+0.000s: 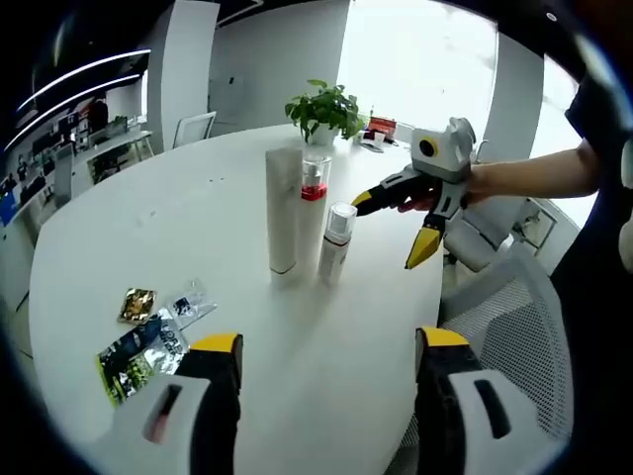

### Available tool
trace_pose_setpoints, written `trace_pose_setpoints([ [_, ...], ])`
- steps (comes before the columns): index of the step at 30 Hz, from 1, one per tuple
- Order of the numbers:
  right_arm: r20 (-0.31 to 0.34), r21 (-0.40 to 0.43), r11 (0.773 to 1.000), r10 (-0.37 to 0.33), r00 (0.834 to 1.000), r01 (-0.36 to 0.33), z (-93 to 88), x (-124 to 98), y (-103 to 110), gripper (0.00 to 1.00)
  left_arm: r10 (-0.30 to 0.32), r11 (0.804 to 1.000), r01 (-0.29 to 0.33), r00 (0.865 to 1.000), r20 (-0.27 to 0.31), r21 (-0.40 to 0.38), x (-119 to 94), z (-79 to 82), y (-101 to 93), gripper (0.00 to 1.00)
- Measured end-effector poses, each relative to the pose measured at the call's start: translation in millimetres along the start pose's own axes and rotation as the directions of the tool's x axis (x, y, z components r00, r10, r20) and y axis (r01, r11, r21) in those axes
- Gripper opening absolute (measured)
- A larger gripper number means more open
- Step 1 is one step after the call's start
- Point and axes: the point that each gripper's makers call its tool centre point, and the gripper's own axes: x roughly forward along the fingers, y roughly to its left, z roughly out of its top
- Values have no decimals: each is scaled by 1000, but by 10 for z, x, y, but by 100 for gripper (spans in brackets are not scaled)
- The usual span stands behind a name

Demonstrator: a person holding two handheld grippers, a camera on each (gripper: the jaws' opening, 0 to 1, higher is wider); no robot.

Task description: Arrange the skincare products in the storage area until every visible bottle or jar stands upright without overlapping.

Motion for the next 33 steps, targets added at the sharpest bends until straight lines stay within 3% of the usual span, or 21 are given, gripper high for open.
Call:
trace_pose_setpoints([
  [5, 45, 36, 999, -28, 999, 27, 88, -57, 98, 77, 46, 994, -43, 999, 29, -96, -190, -86, 85, 75],
  [11, 37, 52, 998, -46, 998, 44, -10, -70, 128, 81, 77, 986, -72, 997, 26, -151, -370, -238, 79, 80],
  [33, 62, 122, 988, -101, 993, 93, -15, -146, 449, 98, 151, 956, -134, 987, 47, -262, -771, -586, 134, 96],
])
